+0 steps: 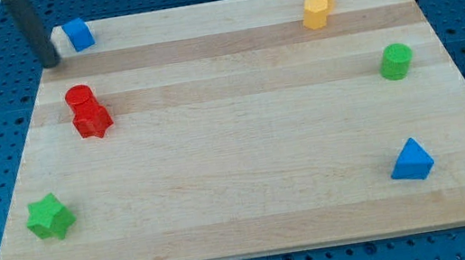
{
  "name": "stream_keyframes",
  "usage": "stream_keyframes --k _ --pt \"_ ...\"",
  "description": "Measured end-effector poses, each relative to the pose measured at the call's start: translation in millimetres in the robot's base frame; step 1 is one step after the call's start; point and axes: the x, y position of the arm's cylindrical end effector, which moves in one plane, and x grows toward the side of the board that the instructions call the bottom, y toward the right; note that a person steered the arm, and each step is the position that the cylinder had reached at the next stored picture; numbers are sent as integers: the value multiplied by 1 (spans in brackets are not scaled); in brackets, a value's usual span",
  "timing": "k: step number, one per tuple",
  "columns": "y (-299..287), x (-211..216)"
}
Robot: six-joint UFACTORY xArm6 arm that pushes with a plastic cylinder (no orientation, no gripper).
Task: Push the blue cube to the center
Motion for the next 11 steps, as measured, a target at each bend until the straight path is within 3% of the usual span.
stream_keyframes --k 2,4,5,6,7,8,9,10,11 --pt "0 -11" --pt "3 -86" --pt "69 -67" --pt "152 -17" --pt "162 -19" --pt "111 -62" --pt "35 -67" --pt "15 -32" --pt "76 9"
